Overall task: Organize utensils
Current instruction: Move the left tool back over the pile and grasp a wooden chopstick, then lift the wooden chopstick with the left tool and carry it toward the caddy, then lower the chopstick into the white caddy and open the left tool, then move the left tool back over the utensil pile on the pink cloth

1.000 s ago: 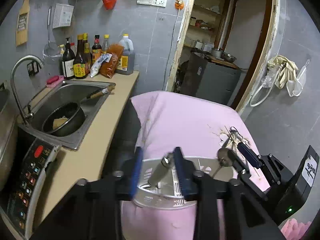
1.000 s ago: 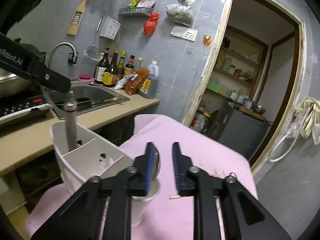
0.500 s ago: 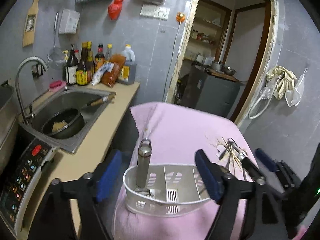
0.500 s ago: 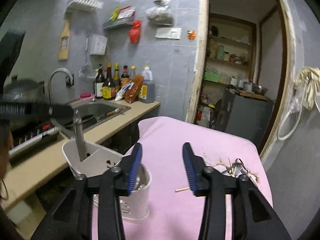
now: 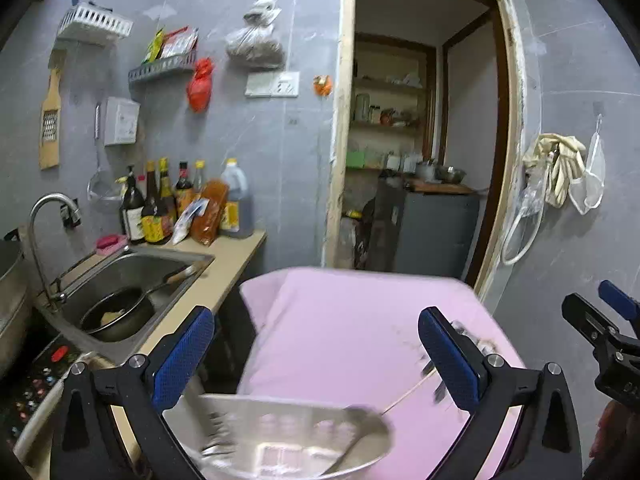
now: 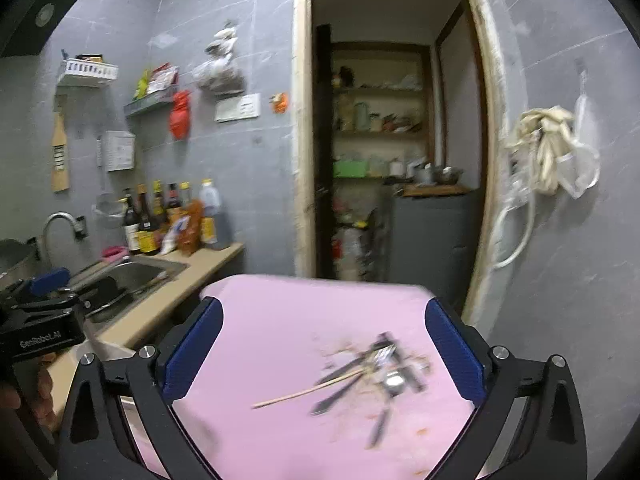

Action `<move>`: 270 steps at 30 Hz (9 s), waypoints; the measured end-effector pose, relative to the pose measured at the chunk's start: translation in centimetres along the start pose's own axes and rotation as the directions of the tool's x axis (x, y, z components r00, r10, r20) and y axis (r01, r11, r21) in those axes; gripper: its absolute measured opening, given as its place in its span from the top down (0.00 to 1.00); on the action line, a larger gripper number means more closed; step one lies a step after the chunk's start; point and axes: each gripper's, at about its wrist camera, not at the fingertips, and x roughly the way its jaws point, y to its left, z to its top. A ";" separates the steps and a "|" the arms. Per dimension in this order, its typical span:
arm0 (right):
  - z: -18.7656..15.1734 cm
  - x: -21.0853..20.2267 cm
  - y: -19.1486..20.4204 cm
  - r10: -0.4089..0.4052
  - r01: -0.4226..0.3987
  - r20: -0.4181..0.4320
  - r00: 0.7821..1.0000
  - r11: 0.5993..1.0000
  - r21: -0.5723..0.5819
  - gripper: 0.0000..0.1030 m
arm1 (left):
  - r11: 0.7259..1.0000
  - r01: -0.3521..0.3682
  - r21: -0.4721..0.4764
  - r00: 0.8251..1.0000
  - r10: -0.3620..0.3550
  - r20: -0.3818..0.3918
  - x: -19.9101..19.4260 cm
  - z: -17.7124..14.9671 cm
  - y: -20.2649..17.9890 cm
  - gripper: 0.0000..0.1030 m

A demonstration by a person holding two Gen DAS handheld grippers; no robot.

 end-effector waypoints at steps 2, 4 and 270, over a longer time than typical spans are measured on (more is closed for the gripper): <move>0.4 0.2 -1.6 -0.028 0.028 0.013 1.000 1.000 -0.010 0.02 | 1.000 0.004 0.005 1.000 -0.004 0.023 0.5 0.2 -2.1 0.00; 0.9 0.6 -3.2 -0.046 0.046 0.022 0.999 0.999 -0.014 0.02 | 1.000 0.007 0.013 0.999 -0.007 0.040 1.0 0.2 -4.0 0.00; -3.3 11.9 -15.0 -0.008 0.016 -0.214 0.977 0.999 0.038 0.07 | 0.994 0.063 0.084 0.995 -0.055 -0.088 9.3 -1.9 -14.9 0.00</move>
